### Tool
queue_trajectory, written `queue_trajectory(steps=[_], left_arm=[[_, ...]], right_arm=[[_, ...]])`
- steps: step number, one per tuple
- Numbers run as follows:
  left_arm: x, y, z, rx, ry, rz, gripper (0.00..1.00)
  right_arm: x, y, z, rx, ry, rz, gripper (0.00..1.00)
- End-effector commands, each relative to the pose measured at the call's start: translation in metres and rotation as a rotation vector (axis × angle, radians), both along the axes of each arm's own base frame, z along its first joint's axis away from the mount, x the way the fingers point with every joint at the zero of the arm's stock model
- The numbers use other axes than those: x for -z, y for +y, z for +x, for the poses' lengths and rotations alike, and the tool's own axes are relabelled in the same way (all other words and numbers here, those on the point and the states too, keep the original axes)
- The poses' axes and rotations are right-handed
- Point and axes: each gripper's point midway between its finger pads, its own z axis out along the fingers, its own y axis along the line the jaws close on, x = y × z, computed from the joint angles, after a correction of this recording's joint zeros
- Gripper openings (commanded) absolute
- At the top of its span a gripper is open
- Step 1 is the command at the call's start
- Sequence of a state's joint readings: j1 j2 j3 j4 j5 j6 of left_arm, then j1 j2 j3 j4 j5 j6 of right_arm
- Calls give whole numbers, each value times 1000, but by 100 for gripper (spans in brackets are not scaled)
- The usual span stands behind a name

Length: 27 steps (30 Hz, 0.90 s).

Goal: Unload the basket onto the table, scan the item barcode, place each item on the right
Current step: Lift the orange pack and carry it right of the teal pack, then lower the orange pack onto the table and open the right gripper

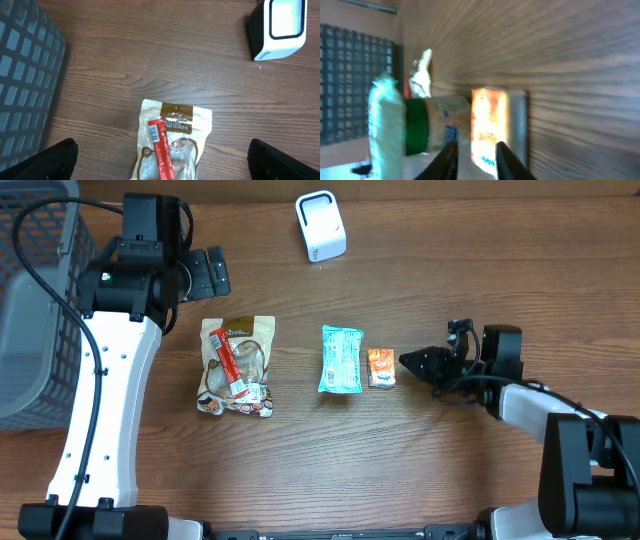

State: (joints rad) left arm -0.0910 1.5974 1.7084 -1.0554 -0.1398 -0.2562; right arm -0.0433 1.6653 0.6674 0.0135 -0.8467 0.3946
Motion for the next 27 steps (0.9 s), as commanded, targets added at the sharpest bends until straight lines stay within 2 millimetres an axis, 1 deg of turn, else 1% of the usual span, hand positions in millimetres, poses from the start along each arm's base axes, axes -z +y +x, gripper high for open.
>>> queue_trajectory(steps=[1, 2, 4, 8, 10, 12, 18, 22, 27], left_arm=[[-5, 2, 2, -18, -14, -1, 100], [-5, 2, 2, -18, -14, -2, 100], [-5, 2, 2, -18, -14, -2, 100], [-5, 2, 2, -18, -14, -2, 100], [-5, 2, 2, -18, -14, -2, 100], [-5, 2, 2, -18, -14, -2, 100], [-5, 2, 2, -17, -14, -2, 100], [-5, 2, 2, -17, -14, -2, 100], [-5, 2, 2, -17, -14, -2, 100]], right_arm=[[-32, 19, 13, -59, -72, 33, 17], [-31, 23, 12, -65, -74, 24, 14], [-21, 28, 11, -56, -56, -29, 11], [13, 35, 6, -28, 10, -182, 11], [27, 35, 3, -15, 40, -231, 10], [34, 33, 2, -5, 57, -255, 8], [35, 25, 5, 15, 61, -260, 7], [35, 25, 5, 17, 61, -263, 7], [40, 17, 8, 51, 62, -309, 7]])
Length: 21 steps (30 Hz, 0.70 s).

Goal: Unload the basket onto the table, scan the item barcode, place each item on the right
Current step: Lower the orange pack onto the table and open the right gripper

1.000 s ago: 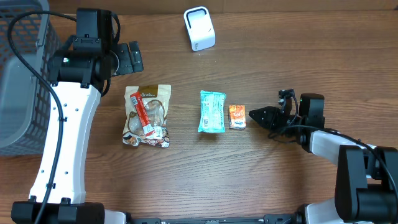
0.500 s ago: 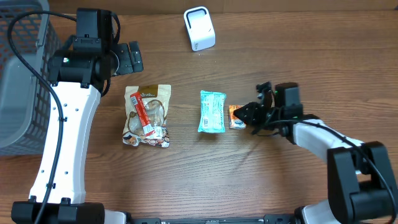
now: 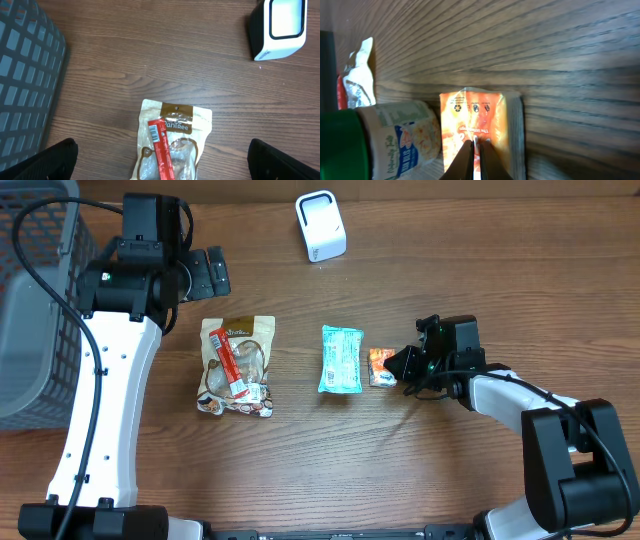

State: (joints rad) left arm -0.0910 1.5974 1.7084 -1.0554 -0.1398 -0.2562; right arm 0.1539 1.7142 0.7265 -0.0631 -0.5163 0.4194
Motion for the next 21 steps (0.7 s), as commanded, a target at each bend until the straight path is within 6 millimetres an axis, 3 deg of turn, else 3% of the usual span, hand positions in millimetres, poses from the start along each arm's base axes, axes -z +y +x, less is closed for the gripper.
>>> queue_trajectory(steps=[1, 17, 21], left_arm=[[-5, 2, 2, -17, -14, -2, 100], [-5, 2, 2, -17, -14, -2, 100], [-5, 2, 2, -17, -14, -2, 100]], right_arm=[[4, -12, 7, 48, -7, -60, 7], [16, -61, 5, 170, 68, -108, 6], [5, -54, 8, 108, 27, -44, 9]])
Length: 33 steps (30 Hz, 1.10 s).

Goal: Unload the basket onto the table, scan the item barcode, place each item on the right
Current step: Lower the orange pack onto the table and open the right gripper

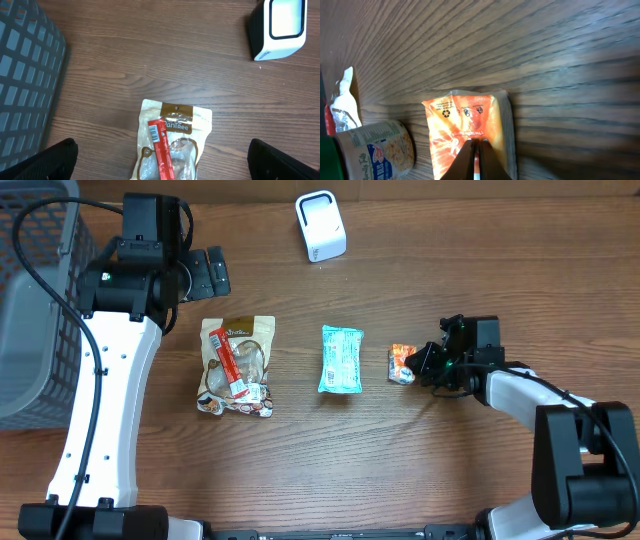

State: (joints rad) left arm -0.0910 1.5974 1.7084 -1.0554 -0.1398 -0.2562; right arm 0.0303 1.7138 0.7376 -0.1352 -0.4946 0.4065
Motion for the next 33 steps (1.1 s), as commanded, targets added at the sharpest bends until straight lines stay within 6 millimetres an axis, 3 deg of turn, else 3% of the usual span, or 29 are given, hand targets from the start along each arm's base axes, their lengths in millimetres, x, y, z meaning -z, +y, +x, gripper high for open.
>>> queue_trajectory(steps=[1, 7, 11, 19, 24, 33], left_arm=[[-5, 2, 2, -17, -14, -2, 100], [-5, 2, 2, -17, -14, -2, 100], [-5, 2, 2, -17, -14, -2, 100], [-5, 2, 2, -17, -14, -2, 100], [-5, 2, 2, -17, -14, -2, 100], [-5, 2, 2, -17, -14, -2, 100]], right_arm=[[-7, -7, 5, -16, -36, -14, 13], [-68, -11, 29, -52, -101, -79, 31], [-92, -5, 30, -113, -81, -243, 33], [-72, 17, 3, -164, -38, -654, 33], [-63, 25, -3, -144, -56, -829, 33], [-38, 17, -11, -113, 17, -886, 34]])
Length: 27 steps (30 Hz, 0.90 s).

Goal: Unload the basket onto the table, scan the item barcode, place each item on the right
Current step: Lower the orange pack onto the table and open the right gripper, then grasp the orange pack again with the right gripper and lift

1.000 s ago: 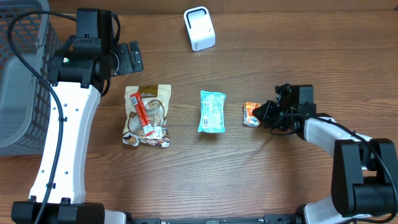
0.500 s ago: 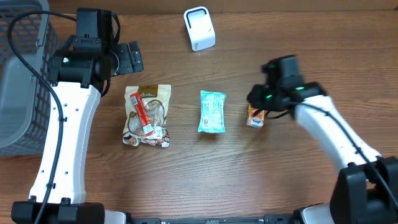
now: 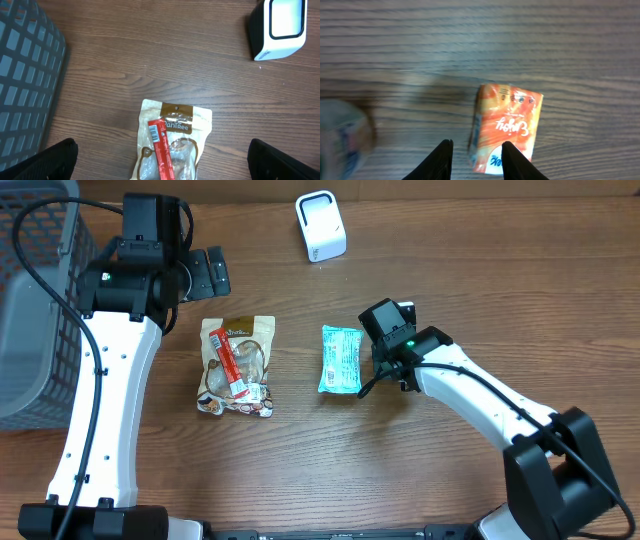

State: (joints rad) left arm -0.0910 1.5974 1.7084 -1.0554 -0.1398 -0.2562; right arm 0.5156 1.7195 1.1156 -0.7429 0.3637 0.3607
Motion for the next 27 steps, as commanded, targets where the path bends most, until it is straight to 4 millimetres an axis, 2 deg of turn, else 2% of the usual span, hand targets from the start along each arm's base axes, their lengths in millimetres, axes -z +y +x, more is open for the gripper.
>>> queue_trajectory(steps=[1, 27], left_arm=[[-5, 2, 2, -17, -14, -2, 100], [-5, 2, 2, -17, -14, -2, 100]], right_arm=[[11, -15, -1, 60, 4, -52, 34], [15, -14, 2, 61, 0, -50, 39]])
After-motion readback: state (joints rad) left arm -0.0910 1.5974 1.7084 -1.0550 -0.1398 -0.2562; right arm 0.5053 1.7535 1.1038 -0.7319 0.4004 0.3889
